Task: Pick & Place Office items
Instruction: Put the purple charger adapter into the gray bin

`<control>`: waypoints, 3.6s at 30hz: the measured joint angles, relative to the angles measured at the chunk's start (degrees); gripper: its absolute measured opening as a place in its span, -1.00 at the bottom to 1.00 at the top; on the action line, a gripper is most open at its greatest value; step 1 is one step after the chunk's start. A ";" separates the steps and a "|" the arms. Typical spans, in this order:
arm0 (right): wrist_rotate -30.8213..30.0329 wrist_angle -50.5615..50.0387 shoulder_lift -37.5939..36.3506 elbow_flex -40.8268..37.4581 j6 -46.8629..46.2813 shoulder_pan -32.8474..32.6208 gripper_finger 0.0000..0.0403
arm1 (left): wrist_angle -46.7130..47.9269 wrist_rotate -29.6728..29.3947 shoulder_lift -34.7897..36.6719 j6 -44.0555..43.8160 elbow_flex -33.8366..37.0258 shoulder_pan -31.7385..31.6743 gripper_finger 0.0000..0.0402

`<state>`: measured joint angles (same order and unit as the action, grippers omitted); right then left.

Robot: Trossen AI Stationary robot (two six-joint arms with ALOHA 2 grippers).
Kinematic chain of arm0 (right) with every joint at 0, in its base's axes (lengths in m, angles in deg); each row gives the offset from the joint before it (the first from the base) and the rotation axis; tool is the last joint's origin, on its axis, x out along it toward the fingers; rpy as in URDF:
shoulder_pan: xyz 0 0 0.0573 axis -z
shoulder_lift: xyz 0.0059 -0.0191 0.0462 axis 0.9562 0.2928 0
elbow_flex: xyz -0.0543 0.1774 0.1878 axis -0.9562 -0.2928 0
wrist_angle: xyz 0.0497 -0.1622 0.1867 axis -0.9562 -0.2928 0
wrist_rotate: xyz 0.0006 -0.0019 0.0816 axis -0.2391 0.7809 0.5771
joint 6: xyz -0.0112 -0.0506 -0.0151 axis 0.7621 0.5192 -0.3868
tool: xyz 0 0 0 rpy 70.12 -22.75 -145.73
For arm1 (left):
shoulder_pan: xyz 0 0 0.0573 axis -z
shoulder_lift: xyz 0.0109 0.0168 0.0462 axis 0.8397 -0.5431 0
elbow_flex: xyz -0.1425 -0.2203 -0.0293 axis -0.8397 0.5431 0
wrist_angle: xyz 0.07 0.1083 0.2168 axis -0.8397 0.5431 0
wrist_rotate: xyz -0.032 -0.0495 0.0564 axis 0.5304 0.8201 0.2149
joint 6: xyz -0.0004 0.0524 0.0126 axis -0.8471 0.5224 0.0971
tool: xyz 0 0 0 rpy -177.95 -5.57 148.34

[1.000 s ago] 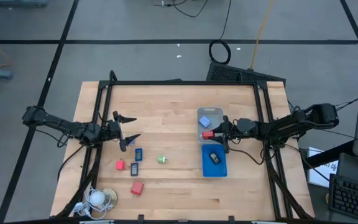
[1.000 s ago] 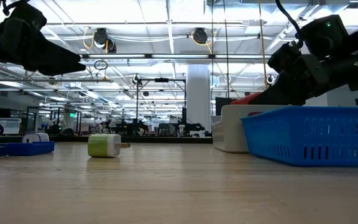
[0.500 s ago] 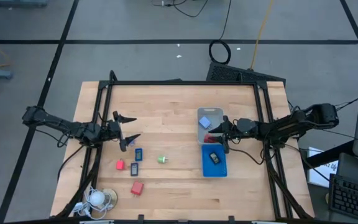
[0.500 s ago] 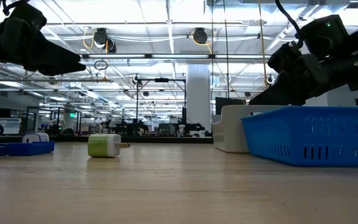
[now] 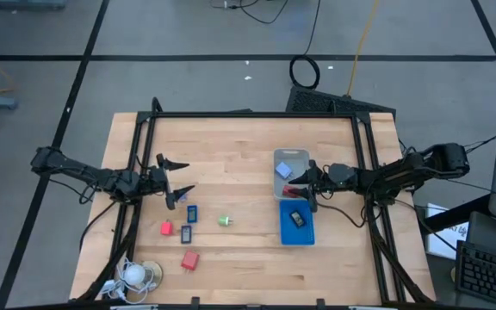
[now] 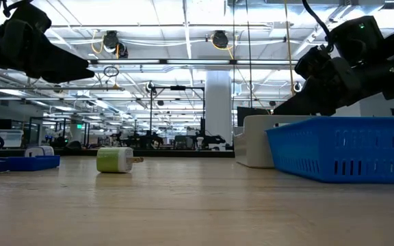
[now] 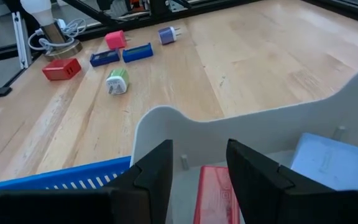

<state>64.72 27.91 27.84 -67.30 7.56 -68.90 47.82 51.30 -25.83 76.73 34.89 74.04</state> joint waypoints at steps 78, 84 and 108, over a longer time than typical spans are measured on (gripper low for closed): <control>2.72 -37.82 -49.32 0.00 6.41 0.00 -0.29 | 2.31 11.04 -9.55 -33.30 -5.72 0.20 0.79; 2.75 -37.81 -49.32 0.00 6.41 0.02 -0.29 | 32.35 6.91 -14.78 -48.47 -17.19 0.48 0.79; 2.55 -37.77 -49.32 0.00 6.00 0.02 -0.29 | 49.64 18.46 -48.16 -90.90 -22.67 -1.63 0.79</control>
<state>67.27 -9.86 -21.48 -67.30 13.56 -68.88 97.46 69.76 -73.99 -14.16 12.22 72.41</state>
